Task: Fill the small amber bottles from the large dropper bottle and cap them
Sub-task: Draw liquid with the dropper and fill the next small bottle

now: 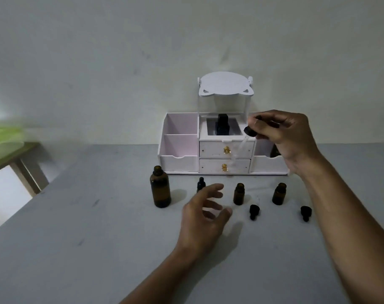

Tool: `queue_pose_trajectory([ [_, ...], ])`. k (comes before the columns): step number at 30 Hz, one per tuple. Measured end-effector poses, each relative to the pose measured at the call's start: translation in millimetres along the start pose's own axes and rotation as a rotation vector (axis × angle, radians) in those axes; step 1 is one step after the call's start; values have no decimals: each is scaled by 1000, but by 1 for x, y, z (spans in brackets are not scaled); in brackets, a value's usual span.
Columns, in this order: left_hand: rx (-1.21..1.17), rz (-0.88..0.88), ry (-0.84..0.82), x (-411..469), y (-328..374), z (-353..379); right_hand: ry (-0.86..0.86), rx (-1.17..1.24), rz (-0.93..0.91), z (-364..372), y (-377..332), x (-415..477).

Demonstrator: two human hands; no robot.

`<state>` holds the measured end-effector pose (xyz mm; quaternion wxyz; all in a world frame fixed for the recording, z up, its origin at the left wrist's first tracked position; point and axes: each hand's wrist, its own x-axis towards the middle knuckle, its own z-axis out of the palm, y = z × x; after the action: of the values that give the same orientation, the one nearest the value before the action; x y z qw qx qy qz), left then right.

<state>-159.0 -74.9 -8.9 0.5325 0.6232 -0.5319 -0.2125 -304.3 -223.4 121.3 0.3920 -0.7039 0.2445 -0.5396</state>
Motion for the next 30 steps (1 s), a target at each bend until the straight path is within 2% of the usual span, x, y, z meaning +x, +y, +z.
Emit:
queue_pose_trajectory([
  [2, -34, 114, 157, -3, 2, -24, -7, 65, -29, 14, -8, 0],
  [4, -140, 153, 358, 4, 1, -49, 2, 123, -34, 34, -13, -1],
  [7, -241, 98, 613, 21, -10, -85, 26, 207, 23, 68, -15, -1],
  [9, -282, 40, 664, 32, -24, -103, 26, 243, 66, 87, -13, -2],
  [11, -368, -31, 594, 37, -42, -120, 9, 259, 93, 104, -12, -3],
  [14, -452, -144, 339, 42, -67, -132, -12, 260, 117, 122, -9, -7],
  [18, -484, -150, 44, 40, -75, -132, -26, 262, 133, 132, -4, -9],
  [25, -403, -138, 49, 40, -77, -132, -65, 210, 106, 143, 0, -10],
  [30, -372, -138, 52, 41, -80, -132, -101, 128, 17, 154, 1, -10],
])
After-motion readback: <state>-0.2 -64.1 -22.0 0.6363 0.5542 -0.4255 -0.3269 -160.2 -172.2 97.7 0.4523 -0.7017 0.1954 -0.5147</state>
